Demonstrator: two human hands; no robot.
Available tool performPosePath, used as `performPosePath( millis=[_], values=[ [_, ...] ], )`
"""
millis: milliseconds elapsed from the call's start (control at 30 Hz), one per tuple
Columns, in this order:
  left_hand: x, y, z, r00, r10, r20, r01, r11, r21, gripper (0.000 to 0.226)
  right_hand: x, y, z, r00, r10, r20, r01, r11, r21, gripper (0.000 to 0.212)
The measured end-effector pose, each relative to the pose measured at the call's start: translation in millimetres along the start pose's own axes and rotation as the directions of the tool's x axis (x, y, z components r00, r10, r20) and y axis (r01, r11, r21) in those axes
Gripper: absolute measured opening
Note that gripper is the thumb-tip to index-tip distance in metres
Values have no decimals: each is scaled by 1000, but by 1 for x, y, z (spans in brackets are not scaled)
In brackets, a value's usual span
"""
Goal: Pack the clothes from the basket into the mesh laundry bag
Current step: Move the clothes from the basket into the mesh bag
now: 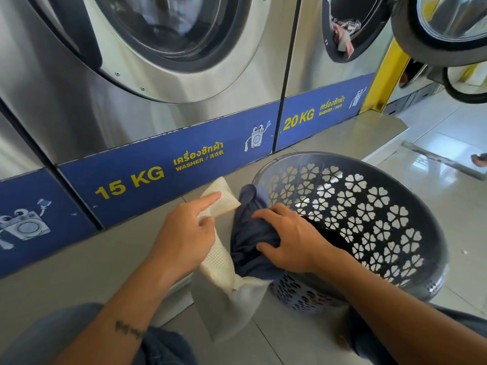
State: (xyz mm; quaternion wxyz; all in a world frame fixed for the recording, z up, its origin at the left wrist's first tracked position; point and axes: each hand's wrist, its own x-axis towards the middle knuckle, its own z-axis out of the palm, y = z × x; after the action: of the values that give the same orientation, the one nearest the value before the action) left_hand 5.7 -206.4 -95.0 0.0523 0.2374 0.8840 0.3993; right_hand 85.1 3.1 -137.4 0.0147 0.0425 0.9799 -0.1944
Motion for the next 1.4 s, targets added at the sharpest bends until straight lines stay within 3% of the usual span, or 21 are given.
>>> performPosePath(
  millis=[100, 167, 267, 400, 467, 633, 700, 867, 1033, 1167, 1267, 1333, 1400],
  values=[
    [-1, -1, 1, 999, -47, -1, 47, 999, 4, 53, 0, -10, -2, 977, -133, -164, 105, 979, -173, 35],
    [-2, 0, 3, 998, -65, 2, 65, 998, 2, 55, -3, -17, 0, 927, -294, -233, 239, 941, -238, 33],
    [-5, 4, 6, 999, -36, 5, 36, 999, -8, 57, -11, -29, 16, 874, -460, -157, 410, 872, -268, 37],
    [-10, 10, 3, 999, 19, 28, -19, 1000, -20, 57, -12, -38, 42, 872, -490, 20, 481, 845, -233, 26],
    [-12, 9, 2, 998, 31, 47, -30, 999, -11, 56, -13, -37, 42, 880, -475, 24, 463, 844, -272, 35],
    [-15, 3, -2, 998, -9, 67, 7, 1000, 22, 56, -15, -28, 24, 951, -309, -9, 271, 849, -454, 57],
    [-16, 2, -3, 997, -15, 81, 12, 999, 34, 56, -13, -21, 22, 971, -239, 11, 221, 876, -428, 52],
    [-18, 8, -2, 997, -21, 79, 19, 1000, 24, 54, -4, -14, 26, 961, -267, -72, 220, 897, -383, 31],
    [-22, 9, 5, 995, -27, 99, 30, 999, -24, 53, -1, 2, 10, 944, -283, -169, 273, 959, -82, 23],
    [-23, -1, 21, 992, -48, 116, 54, 998, -46, 53, 1, 30, -1, 960, -136, -244, 157, 986, 65, 24],
    [-16, -17, 35, 982, -134, 134, 136, 991, -4, 55, 1, 60, -3, 987, 129, -92, -123, 990, 63, 49],
    [-13, -23, 42, 973, -198, 116, 198, 980, 16, 54, 2, 83, 1, 957, 271, 100, -270, 963, -23, 69],
    [-7, -27, 47, 971, -223, 81, 223, 975, 16, 54, 6, 103, 11, 903, 342, 261, -327, 940, -99, 80]
  ],
)
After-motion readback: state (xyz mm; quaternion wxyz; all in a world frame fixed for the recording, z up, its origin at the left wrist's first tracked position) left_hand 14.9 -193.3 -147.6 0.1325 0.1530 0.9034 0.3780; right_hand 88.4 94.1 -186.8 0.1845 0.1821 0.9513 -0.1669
